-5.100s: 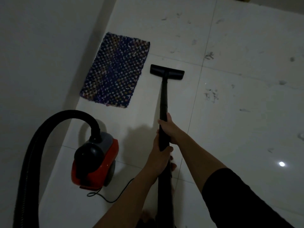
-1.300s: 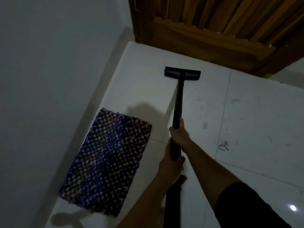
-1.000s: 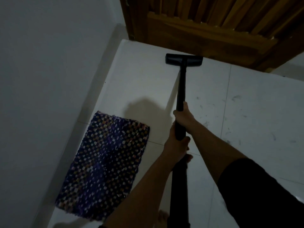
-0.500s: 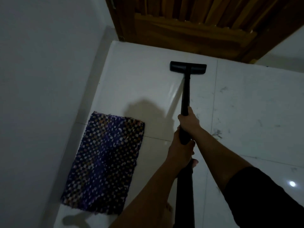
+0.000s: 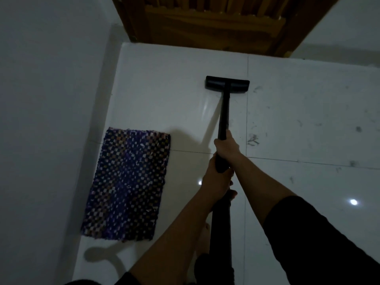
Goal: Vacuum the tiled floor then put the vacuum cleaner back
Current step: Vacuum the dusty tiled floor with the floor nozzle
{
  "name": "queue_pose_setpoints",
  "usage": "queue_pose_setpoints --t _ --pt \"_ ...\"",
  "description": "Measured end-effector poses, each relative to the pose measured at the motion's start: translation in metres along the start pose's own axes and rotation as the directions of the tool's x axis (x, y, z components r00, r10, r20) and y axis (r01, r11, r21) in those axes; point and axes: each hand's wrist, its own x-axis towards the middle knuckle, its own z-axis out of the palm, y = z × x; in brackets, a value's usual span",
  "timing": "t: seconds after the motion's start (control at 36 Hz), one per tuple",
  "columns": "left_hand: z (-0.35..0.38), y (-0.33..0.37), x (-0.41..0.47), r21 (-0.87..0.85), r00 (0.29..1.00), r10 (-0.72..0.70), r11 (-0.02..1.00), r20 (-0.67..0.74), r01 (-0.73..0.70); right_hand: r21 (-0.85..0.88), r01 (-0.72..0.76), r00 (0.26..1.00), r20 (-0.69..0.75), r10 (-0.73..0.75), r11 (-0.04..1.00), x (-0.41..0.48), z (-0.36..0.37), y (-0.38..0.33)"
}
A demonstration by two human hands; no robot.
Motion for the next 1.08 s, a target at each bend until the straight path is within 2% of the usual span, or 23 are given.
queue_pose_setpoints --t 0.47,0.69,1.08 --pt "0.001 -0.072 -0.082 0.015 0.999 -0.014 1.000 0.052 0.013 -0.003 -0.013 1.000 0.000 0.013 1.000 -0.088 0.011 0.068" --pt "0.011 -0.109 -0.108 -0.033 0.997 -0.048 0.998 0.066 0.050 0.008 -0.042 0.999 0.017 0.042 0.999 -0.121 0.008 0.100" --pt "0.046 -0.177 -0.169 0.014 0.995 0.016 1.000 0.103 -0.017 -0.026 -0.015 0.997 0.080 0.017 1.000 -0.172 -0.005 0.173"
